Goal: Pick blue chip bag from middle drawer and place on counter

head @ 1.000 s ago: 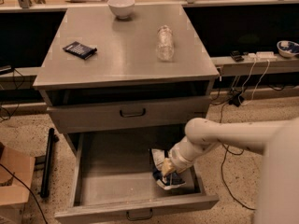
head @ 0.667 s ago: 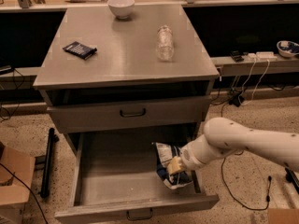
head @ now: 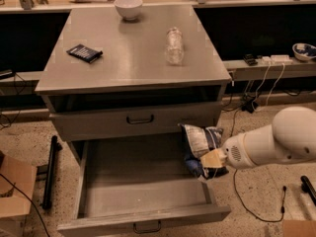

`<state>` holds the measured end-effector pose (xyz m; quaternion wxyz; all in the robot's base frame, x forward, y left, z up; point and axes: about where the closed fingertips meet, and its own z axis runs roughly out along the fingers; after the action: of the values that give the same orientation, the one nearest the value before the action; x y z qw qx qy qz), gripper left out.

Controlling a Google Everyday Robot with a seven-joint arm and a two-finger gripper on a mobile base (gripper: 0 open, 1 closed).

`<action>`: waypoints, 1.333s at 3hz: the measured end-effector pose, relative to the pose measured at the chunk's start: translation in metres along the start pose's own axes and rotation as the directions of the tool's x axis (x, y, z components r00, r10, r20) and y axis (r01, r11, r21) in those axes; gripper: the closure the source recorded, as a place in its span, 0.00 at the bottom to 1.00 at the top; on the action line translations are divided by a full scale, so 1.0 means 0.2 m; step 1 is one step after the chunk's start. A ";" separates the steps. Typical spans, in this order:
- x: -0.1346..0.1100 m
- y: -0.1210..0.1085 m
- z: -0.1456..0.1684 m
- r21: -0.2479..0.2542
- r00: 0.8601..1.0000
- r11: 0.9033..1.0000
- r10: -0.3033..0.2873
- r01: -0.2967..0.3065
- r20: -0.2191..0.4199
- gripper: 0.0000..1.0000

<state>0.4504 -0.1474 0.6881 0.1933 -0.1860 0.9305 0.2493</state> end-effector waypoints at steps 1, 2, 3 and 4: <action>-0.24 0.01 -0.32 0.039 0.983 0.988 -0.150 0.147 0.102 1.00; -0.51 0.02 -0.51 0.049 0.942 0.956 -0.295 0.290 0.162 1.00; -0.81 0.06 -0.65 0.081 0.884 0.908 -0.420 0.412 0.207 1.00; -0.98 0.08 -0.72 0.102 0.841 0.871 -0.490 0.480 0.228 1.00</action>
Offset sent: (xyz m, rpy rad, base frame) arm 0.1156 -0.0322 0.2209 -0.0259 -0.5027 0.2843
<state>0.5728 -0.1618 0.8985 0.3678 -0.3787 0.8267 0.1947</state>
